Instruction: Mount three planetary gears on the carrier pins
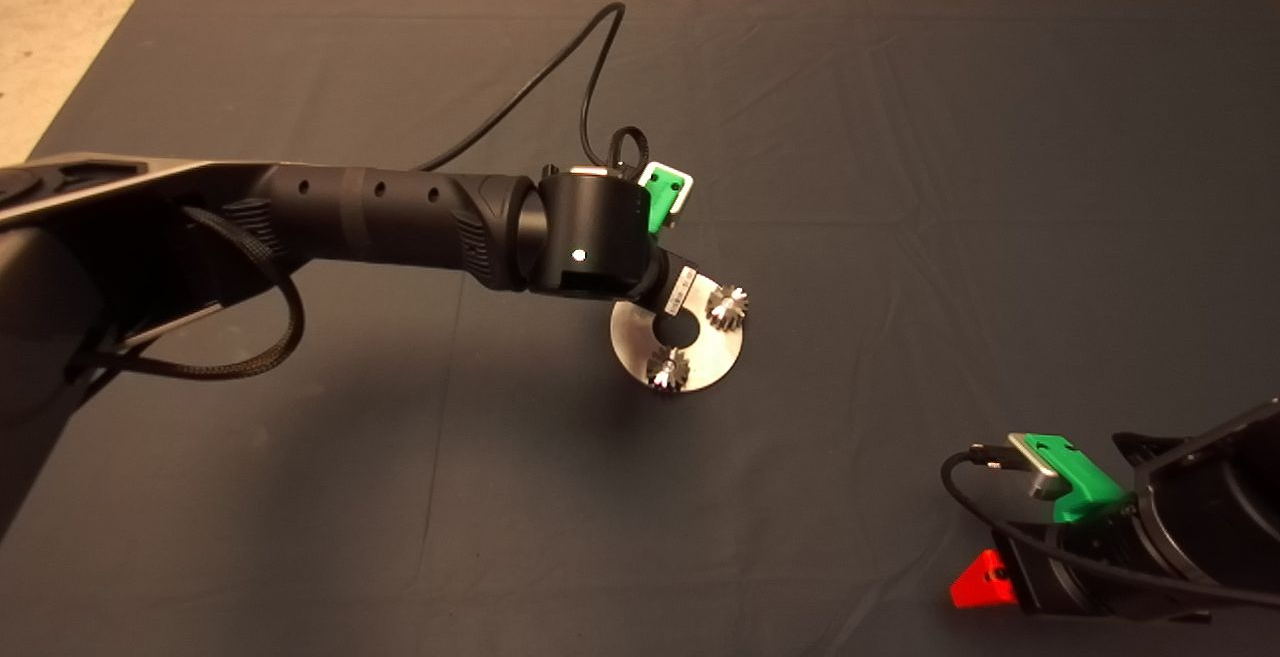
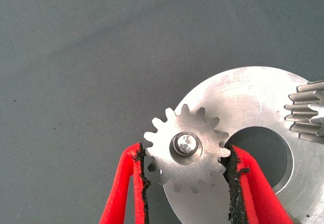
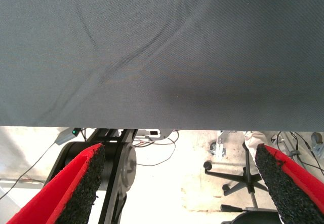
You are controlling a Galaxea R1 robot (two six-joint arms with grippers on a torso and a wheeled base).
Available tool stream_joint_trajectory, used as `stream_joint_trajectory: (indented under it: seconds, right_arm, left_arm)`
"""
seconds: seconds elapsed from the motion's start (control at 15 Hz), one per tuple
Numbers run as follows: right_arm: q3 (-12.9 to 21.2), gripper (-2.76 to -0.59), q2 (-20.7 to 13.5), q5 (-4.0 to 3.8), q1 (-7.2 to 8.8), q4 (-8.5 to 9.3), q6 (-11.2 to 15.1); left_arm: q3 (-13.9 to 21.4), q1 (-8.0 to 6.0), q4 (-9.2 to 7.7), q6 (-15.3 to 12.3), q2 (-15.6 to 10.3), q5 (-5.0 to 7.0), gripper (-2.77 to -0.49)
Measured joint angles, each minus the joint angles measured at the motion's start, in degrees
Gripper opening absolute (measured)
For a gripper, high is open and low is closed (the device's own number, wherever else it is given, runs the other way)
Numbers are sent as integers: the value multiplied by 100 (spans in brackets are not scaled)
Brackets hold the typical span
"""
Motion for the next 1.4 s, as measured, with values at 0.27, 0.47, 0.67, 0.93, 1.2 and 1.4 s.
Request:
stream_joint_trajectory:
  seconds: [0.27, 0.47, 0.67, 0.93, 1.2, 1.4]
  right_arm:
    - [0, -116, 0, 4, 1, 0, 0]
    - [0, -116, 0, 6, 1, 0, -1]
    - [0, -116, 0, 4, 1, 0, -1]
    - [0, -116, 0, 4, 1, 0, 0]
    - [0, -116, 0, 4, 1, 0, 0]
    - [0, -116, 0, 4, 1, 0, 0]
  left_arm:
    - [71, 59, -4, 0, -52, 3, -260]
    - [85, 59, -5, 0, -66, 6, -260]
    - [99, 59, -6, 0, -66, 28, -260]
    - [101, 59, -6, 0, -63, 36, -259]
    - [101, 59, -6, 0, -61, 36, -245]
    - [101, 59, -6, 0, -61, 36, -238]
